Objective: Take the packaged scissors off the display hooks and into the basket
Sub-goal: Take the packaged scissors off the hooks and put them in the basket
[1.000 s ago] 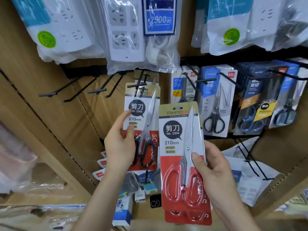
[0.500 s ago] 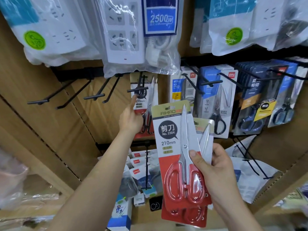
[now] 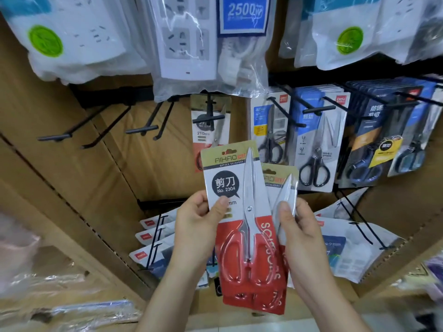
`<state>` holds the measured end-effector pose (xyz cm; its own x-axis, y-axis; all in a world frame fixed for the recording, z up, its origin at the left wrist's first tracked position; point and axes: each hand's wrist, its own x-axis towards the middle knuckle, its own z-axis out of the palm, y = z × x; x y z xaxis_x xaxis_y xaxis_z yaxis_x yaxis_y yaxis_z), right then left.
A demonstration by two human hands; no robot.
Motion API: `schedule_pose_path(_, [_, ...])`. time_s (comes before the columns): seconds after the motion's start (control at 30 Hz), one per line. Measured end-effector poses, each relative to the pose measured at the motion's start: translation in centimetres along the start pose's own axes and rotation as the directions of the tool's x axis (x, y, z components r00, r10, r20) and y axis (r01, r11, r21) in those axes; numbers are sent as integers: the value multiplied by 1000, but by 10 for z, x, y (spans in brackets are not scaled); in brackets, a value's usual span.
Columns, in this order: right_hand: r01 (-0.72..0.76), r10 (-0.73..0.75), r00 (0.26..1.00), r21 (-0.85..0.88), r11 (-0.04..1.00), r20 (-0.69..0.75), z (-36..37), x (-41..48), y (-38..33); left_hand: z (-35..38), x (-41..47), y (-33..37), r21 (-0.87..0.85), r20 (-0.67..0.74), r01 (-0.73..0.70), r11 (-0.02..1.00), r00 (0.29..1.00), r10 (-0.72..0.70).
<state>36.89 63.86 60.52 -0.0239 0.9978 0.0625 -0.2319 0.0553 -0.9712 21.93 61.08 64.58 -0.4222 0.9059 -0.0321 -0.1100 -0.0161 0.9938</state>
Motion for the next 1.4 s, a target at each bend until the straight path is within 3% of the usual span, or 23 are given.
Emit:
schedule_pose_path(0.13, [48,-50,998,-48,998,-44,-3,6,-3,-15,-8,0,-149,-3,-21,989,1000,21])
schedule_pose_path(0.2, [58,-61,995,-33,998,-77,-2,10,-5,-26,-14,-1,-138,-18,-57,989,998,55])
schedule_pose_path(0.3, [87,-92,991,-55,995,-98,-2,16,-12,-52,-18,-13,133,-66,-197,971,976,207])
schedule_pose_path(0.37, [112,-116,990,-60,992,-79,-1,19,-18,-68,-17,-25,410,-1,-282,868,951,309])
schedule_pose_path(0.43, [149,-152,988,-79,986,-34,5,21,-24,-76,-17,-34,550,-3,-260,794,950,313])
schedule_pose_path(0.7, [263,-248,957,-85,961,150,54,28,-36,-74,-27,-32,369,-11,-157,916,985,173])
schedule_pose_path(0.87, [213,-204,972,-68,975,120,70,31,-35,-80,-28,-29,315,2,-152,937,987,159])
schedule_pose_path(1.07, [180,-174,976,-40,983,133,76,32,-42,-71,-33,-19,363,97,-146,920,988,118])
schedule_pose_path(1.2, [79,-74,990,-32,996,123,83,36,-43,-76,-30,-17,322,92,-138,937,989,114])
schedule_pose_path(1.3, [36,-16,980,-100,994,198,77,36,-44,-76,-25,-18,363,68,-137,922,990,120])
schedule_pose_path(1.4, [60,26,952,-272,961,304,55,26,-40,-74,-15,-16,353,33,-119,928,993,115])
